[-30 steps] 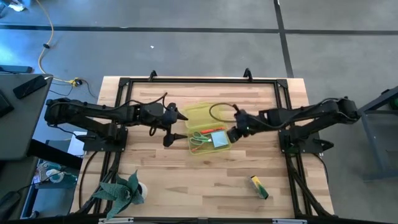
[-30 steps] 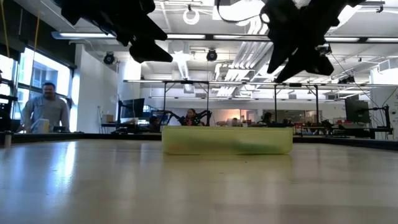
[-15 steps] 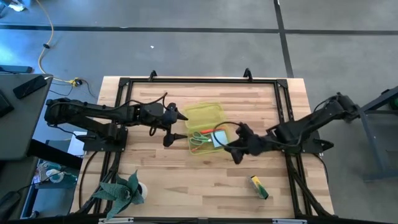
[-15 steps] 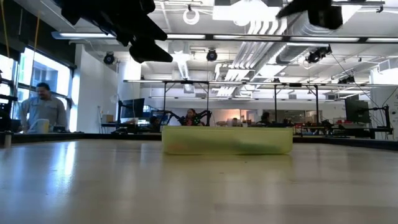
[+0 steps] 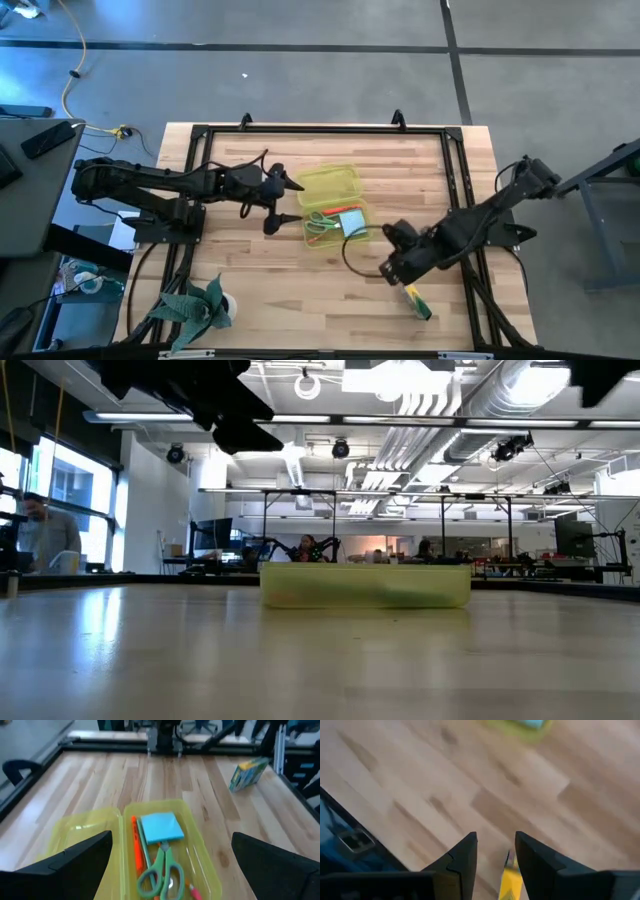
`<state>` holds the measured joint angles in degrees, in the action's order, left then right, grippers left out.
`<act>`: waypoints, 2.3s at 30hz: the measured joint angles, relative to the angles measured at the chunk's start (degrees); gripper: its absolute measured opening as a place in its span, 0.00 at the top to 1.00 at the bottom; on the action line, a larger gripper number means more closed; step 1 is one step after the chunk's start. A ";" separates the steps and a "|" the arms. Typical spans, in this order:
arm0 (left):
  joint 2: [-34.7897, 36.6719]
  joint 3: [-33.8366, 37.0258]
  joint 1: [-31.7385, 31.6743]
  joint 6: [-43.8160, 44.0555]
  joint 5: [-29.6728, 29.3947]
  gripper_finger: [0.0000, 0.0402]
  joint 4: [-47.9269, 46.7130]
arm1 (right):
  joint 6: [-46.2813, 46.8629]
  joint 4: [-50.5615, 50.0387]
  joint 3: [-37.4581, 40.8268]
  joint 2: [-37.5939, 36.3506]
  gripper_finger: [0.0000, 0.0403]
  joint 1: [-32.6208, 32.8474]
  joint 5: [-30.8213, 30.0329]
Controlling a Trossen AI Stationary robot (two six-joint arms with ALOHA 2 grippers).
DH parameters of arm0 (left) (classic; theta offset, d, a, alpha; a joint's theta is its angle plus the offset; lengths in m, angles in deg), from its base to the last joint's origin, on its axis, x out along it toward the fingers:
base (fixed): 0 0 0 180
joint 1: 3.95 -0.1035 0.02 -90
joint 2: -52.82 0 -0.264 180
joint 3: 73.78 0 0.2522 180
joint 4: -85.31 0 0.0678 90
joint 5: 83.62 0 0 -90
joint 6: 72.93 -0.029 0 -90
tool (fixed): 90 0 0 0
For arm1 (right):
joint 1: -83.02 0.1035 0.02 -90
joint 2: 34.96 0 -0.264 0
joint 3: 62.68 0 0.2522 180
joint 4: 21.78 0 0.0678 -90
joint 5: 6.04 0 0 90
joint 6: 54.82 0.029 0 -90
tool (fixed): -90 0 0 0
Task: Pack school essentials
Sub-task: Put the box of crayons into the yellow storage box
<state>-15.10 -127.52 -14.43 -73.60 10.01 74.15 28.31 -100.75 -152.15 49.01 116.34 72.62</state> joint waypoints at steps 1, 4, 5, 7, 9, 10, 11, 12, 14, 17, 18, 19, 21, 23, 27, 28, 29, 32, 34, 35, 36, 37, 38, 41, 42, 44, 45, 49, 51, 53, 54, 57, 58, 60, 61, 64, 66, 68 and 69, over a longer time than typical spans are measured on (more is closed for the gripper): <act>0.00 -0.02 0.00 0.00 -0.02 0.00 0.76 | 0.69 0.02 0.02 0.97 0.69 0.41 1.52; 0.00 -0.01 0.00 0.00 0.01 0.01 3.31 | 1.93 0.02 0.02 3.52 0.69 1.60 4.56; 0.00 -0.02 0.00 0.00 0.01 0.01 4.33 | 2.12 0.04 0.02 4.37 0.69 1.87 5.14; 0.00 -0.02 0.00 0.00 0.02 0.00 5.91 | 2.34 0.04 0.04 5.75 0.69 2.16 6.46; 0.00 -0.02 0.00 0.00 0.03 0.01 6.79 | 4.22 -0.02 0.04 6.77 0.69 2.14 7.77; 0.00 -0.02 0.00 -0.02 0.05 0.01 7.02 | 5.21 -0.19 0.04 7.28 0.69 2.10 8.41; 0.00 -0.02 0.00 -0.02 0.05 0.01 7.07 | 5.77 -0.31 0.04 7.76 0.68 2.10 8.87; 0.00 -0.02 0.00 -0.02 0.05 0.00 7.04 | 6.27 -0.31 0.04 8.23 0.67 2.10 9.24; 0.00 -0.02 0.00 0.00 0.07 0.00 6.70 | 7.50 -0.33 0.04 9.07 0.65 2.11 10.91; -0.02 -0.02 0.00 0.41 0.23 0.01 5.77 | 9.91 -0.33 0.09 10.29 0.59 2.88 13.23; 0.00 -0.02 0.07 0.83 0.25 0.00 5.50 | 11.04 -0.30 0.09 10.61 0.56 3.38 13.93; 0.00 -0.04 0.11 1.42 0.25 0.00 4.92 | 12.09 -0.31 0.09 10.89 0.54 3.95 14.52; -0.01 -0.04 0.15 2.56 0.25 0.01 3.32 | 14.62 -0.29 0.09 11.32 0.50 5.42 15.39; -0.01 -0.04 0.20 3.46 0.25 0.00 1.77 | 17.55 -0.31 0.09 11.62 0.46 7.23 15.81; 0.00 -0.04 0.54 3.53 0.25 0.01 -0.45 | 22.47 -0.33 0.09 12.68 0.42 10.59 14.55; -0.02 -0.04 0.79 3.56 0.24 0.01 -0.51 | 23.61 -0.33 0.09 13.09 0.42 11.29 14.51; -0.02 -0.04 1.05 3.58 0.25 0.00 -0.44 | 24.54 -0.33 0.09 13.62 0.42 11.83 14.48; -0.02 -0.04 2.06 3.54 0.25 0.01 0.03 | 25.00 -0.37 0.09 15.58 0.42 12.99 14.47; -0.02 -0.04 2.79 3.58 0.25 0.00 0.41 | 24.93 -0.34 0.11 16.94 0.42 13.29 14.55; -0.02 -0.04 3.09 3.54 0.25 0.00 0.45 | 24.82 -0.21 0.11 17.62 0.42 13.33 14.63; -0.02 -0.04 3.43 3.54 0.25 0.00 0.45 | 24.60 0.03 0.13 18.16 0.42 13.33 14.67; -0.02 -0.04 3.67 3.52 0.25 0.01 0.45 | 24.60 0.31 0.13 18.62 0.42 13.33 14.73; -0.02 -0.04 3.93 3.52 0.25 0.01 0.49 | 24.59 0.67 0.13 18.94 0.42 13.33 14.82; -0.02 -0.04 4.32 3.52 0.25 0.00 0.52 | 24.55 1.27 0.13 19.72 0.42 13.33 14.89; -0.02 -0.04 4.33 3.52 0.25 0.01 0.52 | 24.57 1.27 0.13 19.90 0.42 13.33 14.89; -0.02 -0.04 4.33 3.52 0.23 0.01 0.50 | 24.47 1.29 0.13 20.17 0.44 13.33 14.91; -0.02 -0.04 4.33 3.52 0.23 0.00 0.47 | 24.47 1.33 0.13 20.23 0.45 13.33 14.94; -0.02 -0.04 4.33 3.57 0.23 0.01 0.19 | 25.01 1.28 0.13 20.28 0.53 13.33 14.86; -0.02 -0.06 4.33 3.65 0.23 0.00 0.19 | 25.08 1.19 0.13 20.28 0.58 13.33 14.75; -0.02 -0.05 4.33 3.93 0.23 0.01 -0.04 | 25.08 1.20 0.13 20.28 0.63 13.33 14.63; -0.02 -0.07 4.33 4.53 0.24 0.01 -0.36 | 25.08 1.20 0.13 20.28 0.65 13.31 14.61; -0.02 -0.07 4.33 5.51 0.23 0.00 -1.61 | 25.08 1.20 0.13 20.28 0.71 13.29 14.59; -0.02 -0.07 4.33 5.47 0.23 0.00 -1.97 | 25.08 1.20 0.13 20.28 0.73 13.29 14.59; -0.02 -0.07 4.33 5.53 0.23 0.01 -2.45 | 25.08 1.18 0.13 20.28 0.76 13.29 14.56; -0.02 -0.07 4.33 5.60 0.23 0.01 -2.55 | 25.08 1.18 0.13 20.28 0.78 13.29 14.56; -0.02 -0.07 4.33 5.60 0.23 0.01 -2.79 | 25.01 1.18 0.13 20.28 0.81 13.31 14.34; -0.02 -0.07 4.33 5.60 0.23 0.01 -2.83 | 24.94 1.26 0.13 20.28 0.81 13.30 13.50; -0.02 -0.07 4.33 5.60 0.23 0.00 -2.86 | 24.61 1.72 0.13 20.28 0.81 13.29 12.77; -0.02 -0.07 4.33 5.60 0.23 0.00 -3.15 | 24.43 2.20 0.13 20.28 0.81 13.29 12.24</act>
<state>-15.13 -127.59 -10.10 -68.00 10.24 70.99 52.74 -98.55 -152.02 69.28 129.63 84.86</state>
